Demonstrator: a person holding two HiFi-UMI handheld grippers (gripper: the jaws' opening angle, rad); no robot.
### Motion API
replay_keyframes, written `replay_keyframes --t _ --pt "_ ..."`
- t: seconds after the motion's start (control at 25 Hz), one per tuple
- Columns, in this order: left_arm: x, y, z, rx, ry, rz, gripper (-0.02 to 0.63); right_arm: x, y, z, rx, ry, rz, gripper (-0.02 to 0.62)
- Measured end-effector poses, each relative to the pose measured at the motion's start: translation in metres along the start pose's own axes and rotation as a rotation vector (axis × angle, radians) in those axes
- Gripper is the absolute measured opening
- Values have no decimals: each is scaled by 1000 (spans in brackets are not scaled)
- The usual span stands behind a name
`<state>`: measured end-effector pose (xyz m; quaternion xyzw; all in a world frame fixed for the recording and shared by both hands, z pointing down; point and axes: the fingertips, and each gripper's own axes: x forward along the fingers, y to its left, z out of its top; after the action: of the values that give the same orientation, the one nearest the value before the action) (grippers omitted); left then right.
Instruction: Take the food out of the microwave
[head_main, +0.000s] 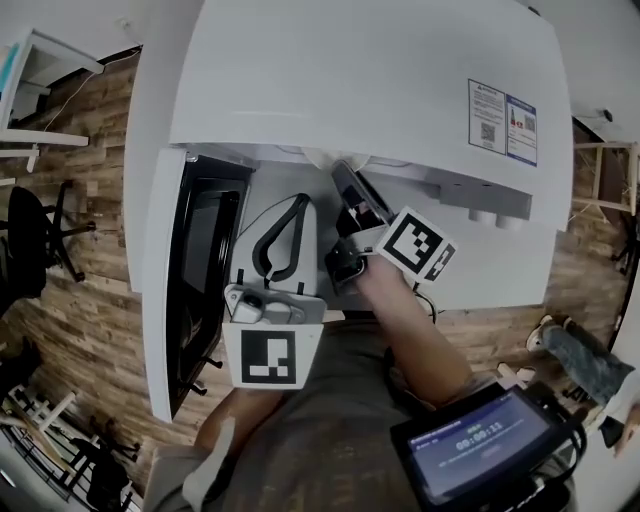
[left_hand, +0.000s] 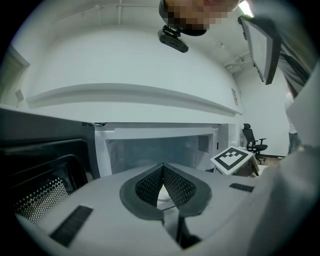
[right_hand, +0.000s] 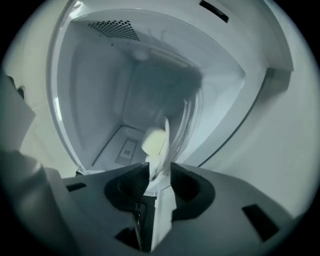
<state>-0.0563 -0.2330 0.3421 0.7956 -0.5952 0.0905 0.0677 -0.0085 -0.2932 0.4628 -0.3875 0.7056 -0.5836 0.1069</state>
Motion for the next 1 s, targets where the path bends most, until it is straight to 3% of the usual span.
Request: replay_keyframes --t 0.28,0.8,1.0 --pt "2 10 -3 14 17 -17 8 -5 3 3 40 -61 37 56" --pt "4 3 -5 -5 7 -47 8 -23 2 -2 6 -72 40 70" --pt "1 7 -5 -13 6 -38 8 -12 -4 -2 80 -71 24 104"
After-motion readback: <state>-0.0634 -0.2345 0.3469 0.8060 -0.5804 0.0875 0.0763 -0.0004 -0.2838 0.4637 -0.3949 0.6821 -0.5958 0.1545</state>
